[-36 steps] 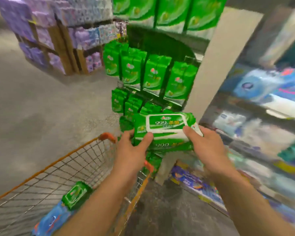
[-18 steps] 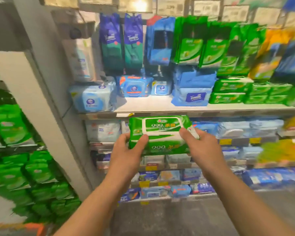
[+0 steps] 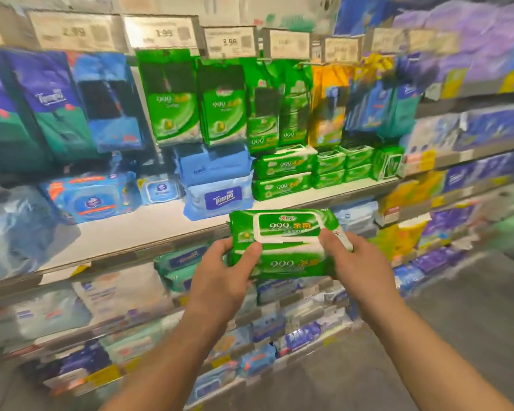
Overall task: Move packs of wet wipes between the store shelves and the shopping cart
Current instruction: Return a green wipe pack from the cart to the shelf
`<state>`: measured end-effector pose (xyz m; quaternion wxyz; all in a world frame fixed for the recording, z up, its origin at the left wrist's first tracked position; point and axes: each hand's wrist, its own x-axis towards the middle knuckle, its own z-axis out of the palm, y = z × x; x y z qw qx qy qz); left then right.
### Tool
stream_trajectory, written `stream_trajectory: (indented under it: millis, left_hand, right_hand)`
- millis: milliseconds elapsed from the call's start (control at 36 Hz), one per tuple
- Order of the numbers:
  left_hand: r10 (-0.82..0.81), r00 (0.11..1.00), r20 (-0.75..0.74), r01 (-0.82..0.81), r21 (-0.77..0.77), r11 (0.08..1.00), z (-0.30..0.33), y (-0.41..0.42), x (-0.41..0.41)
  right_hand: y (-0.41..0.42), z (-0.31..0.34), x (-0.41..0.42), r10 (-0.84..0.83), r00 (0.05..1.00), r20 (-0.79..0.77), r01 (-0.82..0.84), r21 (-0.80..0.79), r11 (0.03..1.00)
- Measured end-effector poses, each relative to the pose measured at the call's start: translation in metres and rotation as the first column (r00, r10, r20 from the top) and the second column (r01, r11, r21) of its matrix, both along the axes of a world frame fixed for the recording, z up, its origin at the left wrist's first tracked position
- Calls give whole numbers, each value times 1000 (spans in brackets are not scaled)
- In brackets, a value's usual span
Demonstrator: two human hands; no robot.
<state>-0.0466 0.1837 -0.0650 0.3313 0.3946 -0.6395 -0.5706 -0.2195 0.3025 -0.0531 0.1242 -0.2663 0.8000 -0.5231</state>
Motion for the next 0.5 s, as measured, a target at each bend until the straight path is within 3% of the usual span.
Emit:
stream_trajectory:
  millis: [167, 333, 500]
  left_hand:
    - [-31, 999, 35, 36, -156, 987, -1, -36, -52]
    - [-21, 1000, 3, 21, -144, 989, -4, -79, -100]
    - [-51, 995, 83, 64, -168, 984, -3, -101, -129]
  right_hand:
    - [-28, -2, -47, -31, 998, -46, 30, -15, 999]
    - [-71, -15, -96, -49, 999, 23, 50, -39, 998]
    - [-94, -19, -125, -37, 999, -5, 37, -65, 997]
